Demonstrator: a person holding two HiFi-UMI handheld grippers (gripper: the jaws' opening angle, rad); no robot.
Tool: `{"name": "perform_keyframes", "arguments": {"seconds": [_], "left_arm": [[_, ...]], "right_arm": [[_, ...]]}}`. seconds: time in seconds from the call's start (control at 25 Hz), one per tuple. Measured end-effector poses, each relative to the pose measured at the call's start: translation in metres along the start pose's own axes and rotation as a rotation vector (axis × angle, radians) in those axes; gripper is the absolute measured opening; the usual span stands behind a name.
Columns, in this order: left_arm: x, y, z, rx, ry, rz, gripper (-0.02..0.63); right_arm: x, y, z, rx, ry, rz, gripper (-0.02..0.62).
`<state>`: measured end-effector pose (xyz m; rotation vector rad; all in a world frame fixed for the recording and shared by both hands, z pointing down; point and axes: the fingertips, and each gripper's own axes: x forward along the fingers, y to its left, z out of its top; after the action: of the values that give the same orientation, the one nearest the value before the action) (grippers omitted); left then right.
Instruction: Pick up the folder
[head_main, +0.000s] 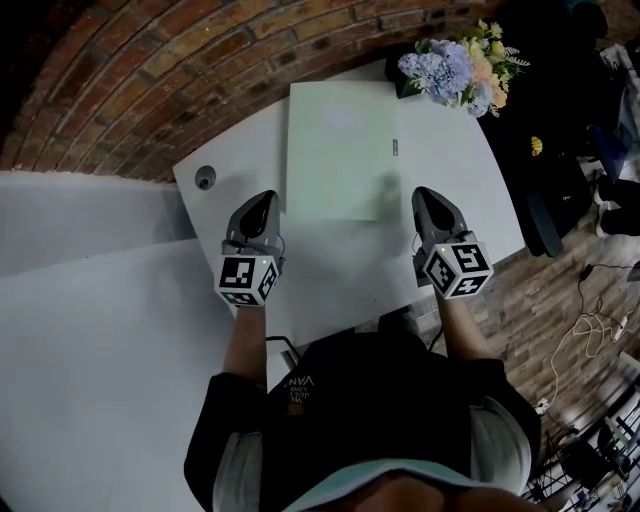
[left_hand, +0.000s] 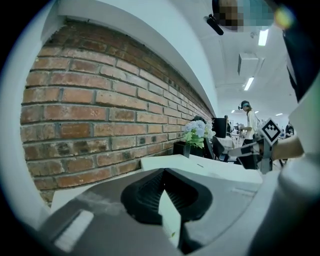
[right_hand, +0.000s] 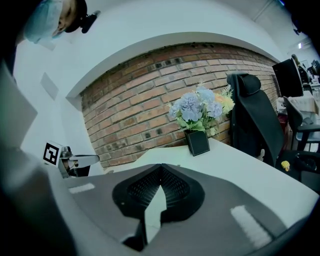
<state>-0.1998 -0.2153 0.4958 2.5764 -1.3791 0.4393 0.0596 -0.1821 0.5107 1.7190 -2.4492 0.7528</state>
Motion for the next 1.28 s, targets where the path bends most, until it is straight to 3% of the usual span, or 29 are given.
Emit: {"name": "perform_keyframes", "arguments": {"seconds": [0.44,0.72,1.0,1.28], "left_arm": [[0.021,0.009,-0.025,-0.089,0.042,-0.033,0.001],[0.029,0.014,-0.039,-0.151,0.073,-0.046,0.075],[0.037,0.014,-0.05,-0.198,0.095,-0.064,0.193],[0.048,0.011,-0.062,-0.261,0.142,-0.097,0.299]], "right_arm": [[0.019,-0.01,-0.022,0.023,0.056,-0.016,-0.002],[0.029,-0.015,-0.031,0.036,0.08,-0.028,0.005],[0.036,-0.018,-0.038,0.057,0.101,-0.027,0.083],[0.047,-0.021,-0.046,0.127,0.138,-0.021,0.223]]}}
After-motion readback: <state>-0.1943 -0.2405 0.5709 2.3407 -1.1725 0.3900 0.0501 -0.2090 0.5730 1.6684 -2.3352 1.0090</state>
